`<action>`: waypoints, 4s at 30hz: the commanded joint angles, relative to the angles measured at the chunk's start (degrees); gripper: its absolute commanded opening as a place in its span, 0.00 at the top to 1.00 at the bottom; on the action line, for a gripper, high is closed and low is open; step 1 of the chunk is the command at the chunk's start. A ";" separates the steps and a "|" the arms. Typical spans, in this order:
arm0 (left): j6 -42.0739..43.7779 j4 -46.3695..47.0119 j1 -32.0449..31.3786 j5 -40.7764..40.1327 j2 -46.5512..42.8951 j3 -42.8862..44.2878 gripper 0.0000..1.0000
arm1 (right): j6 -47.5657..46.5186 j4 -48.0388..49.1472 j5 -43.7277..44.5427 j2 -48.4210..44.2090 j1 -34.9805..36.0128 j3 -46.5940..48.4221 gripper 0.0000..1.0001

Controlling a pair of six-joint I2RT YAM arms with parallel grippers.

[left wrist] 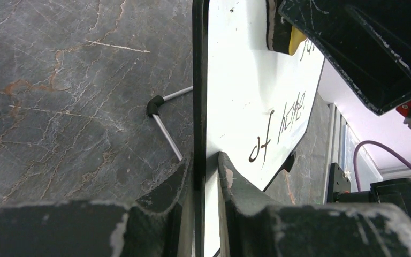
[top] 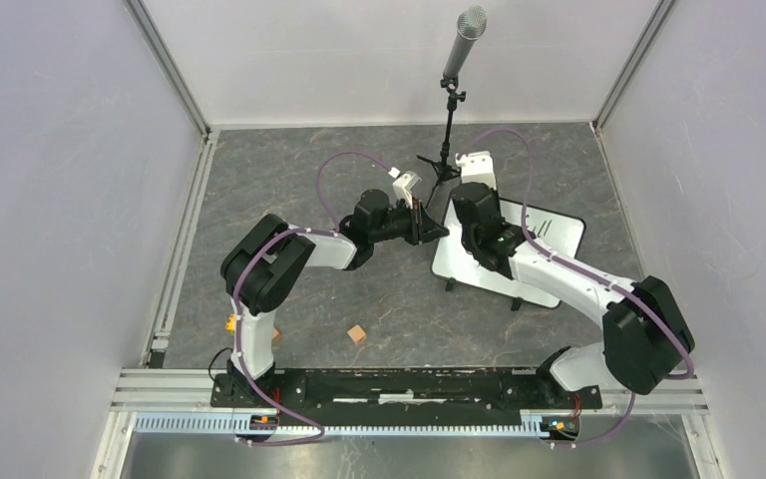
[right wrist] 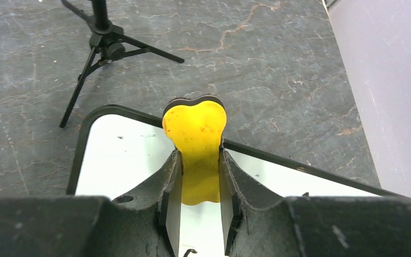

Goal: Erase the whiteboard

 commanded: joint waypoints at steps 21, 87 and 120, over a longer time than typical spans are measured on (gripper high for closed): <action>3.79 -0.53 0.07 -3.47 -2.23 -0.88 0.98 | 1.61 -1.28 -3.06 5.62 1.38 5.22 0.81; 5.77 -3.72 -0.02 -3.92 -2.50 -0.10 0.98 | 12.09 12.48 -6.57 -9.07 6.39 -22.43 0.82; 7.53 -7.18 -0.37 -4.17 -2.28 1.39 0.98 | 10.88 11.09 -4.73 -4.07 7.10 -17.60 0.82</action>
